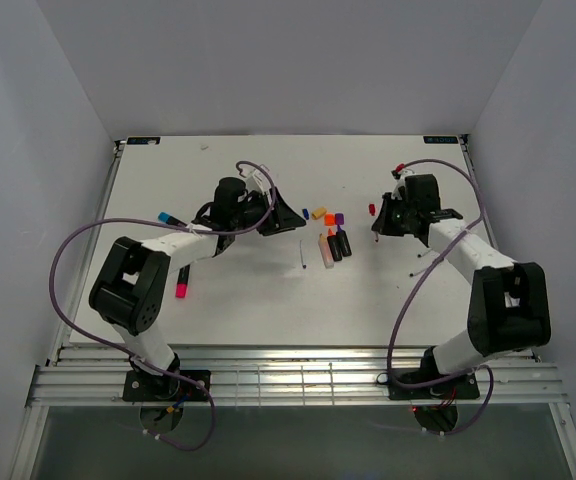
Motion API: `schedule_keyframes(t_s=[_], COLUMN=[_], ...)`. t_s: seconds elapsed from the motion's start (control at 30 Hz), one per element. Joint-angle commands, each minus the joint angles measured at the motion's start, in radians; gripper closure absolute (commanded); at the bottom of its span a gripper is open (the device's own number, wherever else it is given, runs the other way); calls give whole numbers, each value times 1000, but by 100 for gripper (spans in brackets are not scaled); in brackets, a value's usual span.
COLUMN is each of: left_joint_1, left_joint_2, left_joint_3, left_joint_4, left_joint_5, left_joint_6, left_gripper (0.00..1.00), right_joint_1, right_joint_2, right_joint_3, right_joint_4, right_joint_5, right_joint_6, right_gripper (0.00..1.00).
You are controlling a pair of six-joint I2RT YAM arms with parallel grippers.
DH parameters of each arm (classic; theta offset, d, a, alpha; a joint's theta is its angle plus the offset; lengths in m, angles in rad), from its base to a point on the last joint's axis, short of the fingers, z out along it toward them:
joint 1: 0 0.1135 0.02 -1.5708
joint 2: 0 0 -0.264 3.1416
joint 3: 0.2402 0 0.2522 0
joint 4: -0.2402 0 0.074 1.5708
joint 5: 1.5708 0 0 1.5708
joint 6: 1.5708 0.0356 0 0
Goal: Open the pen caps
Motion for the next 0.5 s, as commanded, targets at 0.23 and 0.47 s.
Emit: schedule_keyframes(t_s=[0.23, 0.47], left_joint_1=[-14, -29], left_joint_2=[-68, -74], left_joint_3=[-116, -163], left_joint_4=[225, 241], left_joint_5=[131, 114], left_joint_6=[-153, -219], left_gripper=[38, 39], right_joint_1=[274, 372], right_joint_2=[-239, -241], right_joint_3=[-191, -179], right_joint_4=[125, 150], right_joint_5=[-305, -257], right_joint_6=[132, 167], right_gripper=[92, 92])
